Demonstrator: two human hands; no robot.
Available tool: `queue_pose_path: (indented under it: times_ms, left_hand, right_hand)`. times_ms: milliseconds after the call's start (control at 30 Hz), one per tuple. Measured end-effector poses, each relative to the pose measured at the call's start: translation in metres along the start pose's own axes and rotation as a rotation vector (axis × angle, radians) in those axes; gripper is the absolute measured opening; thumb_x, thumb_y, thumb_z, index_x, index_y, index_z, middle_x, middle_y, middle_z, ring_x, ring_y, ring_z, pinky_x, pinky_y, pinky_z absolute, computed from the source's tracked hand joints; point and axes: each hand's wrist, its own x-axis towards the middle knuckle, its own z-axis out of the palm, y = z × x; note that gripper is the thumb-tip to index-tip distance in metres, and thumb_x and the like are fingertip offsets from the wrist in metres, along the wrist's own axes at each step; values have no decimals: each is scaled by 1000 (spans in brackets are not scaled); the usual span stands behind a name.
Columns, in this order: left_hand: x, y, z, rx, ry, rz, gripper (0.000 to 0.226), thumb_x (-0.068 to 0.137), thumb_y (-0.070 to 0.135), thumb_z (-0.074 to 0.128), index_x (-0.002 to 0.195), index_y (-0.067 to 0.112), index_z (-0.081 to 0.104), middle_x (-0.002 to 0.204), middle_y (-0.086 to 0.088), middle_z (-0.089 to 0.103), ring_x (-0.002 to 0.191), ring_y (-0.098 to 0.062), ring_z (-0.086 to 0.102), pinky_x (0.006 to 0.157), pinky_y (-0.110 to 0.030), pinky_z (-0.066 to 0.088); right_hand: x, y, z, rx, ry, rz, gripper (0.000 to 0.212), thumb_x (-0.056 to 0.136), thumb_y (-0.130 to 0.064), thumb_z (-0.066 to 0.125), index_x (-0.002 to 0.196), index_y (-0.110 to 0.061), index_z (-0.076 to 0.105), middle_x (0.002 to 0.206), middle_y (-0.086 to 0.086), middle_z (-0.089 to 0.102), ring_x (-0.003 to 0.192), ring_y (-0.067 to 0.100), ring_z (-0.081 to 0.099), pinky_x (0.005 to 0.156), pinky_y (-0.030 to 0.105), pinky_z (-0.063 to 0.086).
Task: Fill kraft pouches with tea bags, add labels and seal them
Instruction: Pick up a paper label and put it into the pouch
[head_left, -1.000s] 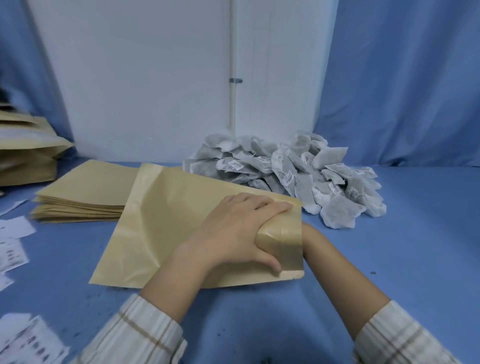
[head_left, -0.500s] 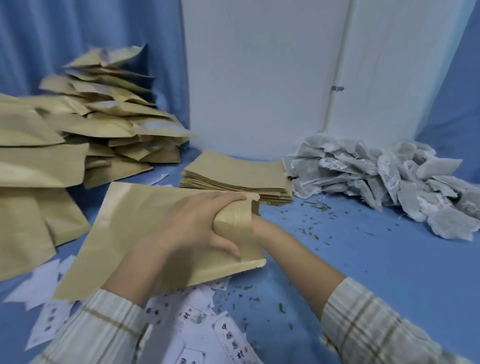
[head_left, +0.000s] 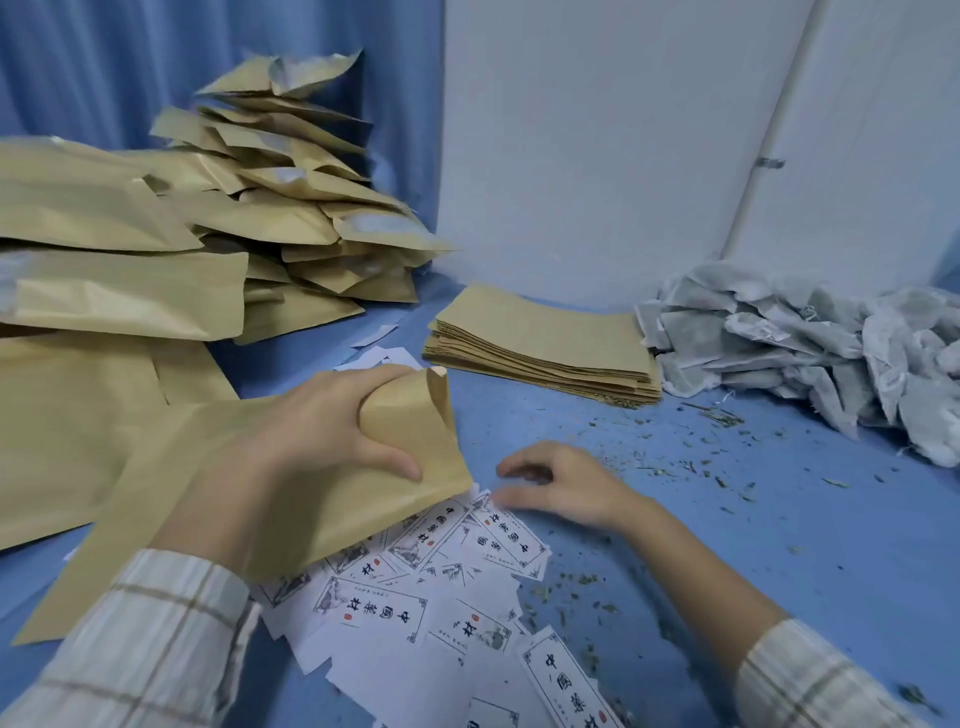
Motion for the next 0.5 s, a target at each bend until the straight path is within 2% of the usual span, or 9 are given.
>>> queue_pose_path:
  times_ms: [67,133,200,300,400,433,500]
  left_hand:
    - [0,-1,2,-5,-27,10,83,37,72,76,110,71,37,103,49,45,101,28,36,74,-5,32]
    - [0,-2,6,-4,-56,21,89,36,72,76,115,69,36,107,50,44,103,24,37,80,-6,31]
    - [0,-3,11,11,-86,38,98,38,70,78,125,62,34,113,49,37,106,21,35,85,-6,27]
    - [0,-4,15,39,-112,62,106,39,70,77,133,54,32,118,48,28,111,19,27,87,1,18]
    - [0,-4,16,50,-113,63,108,39,70,77,135,52,31,121,45,27,112,19,25,91,-6,18]
    - [-1,-4,15,48,-107,63,108,39,69,78,135,52,31,122,45,28,112,18,26,92,-8,19]
    - [-2,-4,14,36,-95,60,106,39,66,80,134,52,33,124,44,32,113,16,30,91,-7,21]
  right_hand:
    - [-1,1,5,-154,-65,-33,60,64,-57,74,116,-29,61,103,-19,48,99,-3,43,81,10,32]
    - [0,1,8,-237,-57,-83,69,62,-57,75,122,-28,57,110,-13,43,103,1,38,88,16,31]
    - [0,-1,9,-238,-53,-110,64,64,-51,77,120,-26,59,107,-11,42,101,3,41,86,16,32]
    - [1,-4,10,-144,-50,-64,52,63,-39,82,108,-23,62,93,-15,46,87,1,49,70,11,36]
    - [1,-8,5,19,-34,36,47,63,-21,85,96,-22,51,79,-13,54,68,0,52,61,16,42]
    - [1,-7,2,53,-10,59,47,64,-18,83,96,-23,49,76,-10,57,66,4,54,59,19,43]
    - [-2,-9,-8,131,111,37,43,67,-15,81,100,-27,56,76,-10,63,69,7,59,58,13,45]
